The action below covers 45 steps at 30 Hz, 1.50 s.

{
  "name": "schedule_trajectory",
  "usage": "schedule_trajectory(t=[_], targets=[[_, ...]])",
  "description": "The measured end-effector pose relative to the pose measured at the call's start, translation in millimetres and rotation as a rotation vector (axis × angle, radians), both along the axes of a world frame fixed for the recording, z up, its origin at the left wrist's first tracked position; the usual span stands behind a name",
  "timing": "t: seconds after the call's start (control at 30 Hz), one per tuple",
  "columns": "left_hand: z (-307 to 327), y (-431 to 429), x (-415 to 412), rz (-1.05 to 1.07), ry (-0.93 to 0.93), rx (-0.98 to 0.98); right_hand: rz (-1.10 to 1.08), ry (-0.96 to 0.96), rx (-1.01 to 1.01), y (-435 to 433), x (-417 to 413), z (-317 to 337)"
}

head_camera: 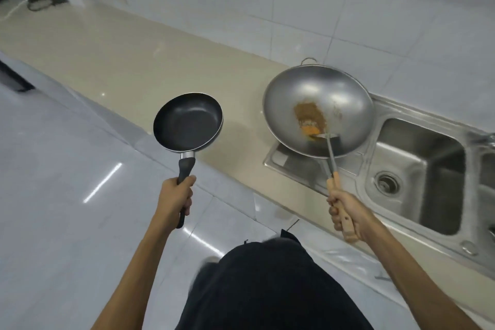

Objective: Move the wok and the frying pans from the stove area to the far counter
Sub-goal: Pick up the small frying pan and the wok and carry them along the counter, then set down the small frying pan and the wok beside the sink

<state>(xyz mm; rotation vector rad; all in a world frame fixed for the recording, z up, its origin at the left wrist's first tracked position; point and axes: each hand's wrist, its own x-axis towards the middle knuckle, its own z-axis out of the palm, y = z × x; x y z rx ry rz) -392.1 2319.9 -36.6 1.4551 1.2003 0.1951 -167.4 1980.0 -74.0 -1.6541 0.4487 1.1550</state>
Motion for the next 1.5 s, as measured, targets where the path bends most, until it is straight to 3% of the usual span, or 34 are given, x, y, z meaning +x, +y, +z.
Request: schedule_trajectory(t=[0.47, 0.8, 1.5], targets=[[-46.6, 125.9, 139.9, -0.331, 0.036, -0.006, -0.291, -0.047, -0.014, 67.6, 14.4, -18.6], [-75.3, 192.1, 192.1, -0.581, 0.07, 0.0, -0.354, -0.042, -0.069, 88.2, -7.9, -23.5], [-105.6, 202.2, 211.3, -0.604, 0.093, -0.051, -0.462, -0.036, -0.097, 104.8, -33.9, -30.1]])
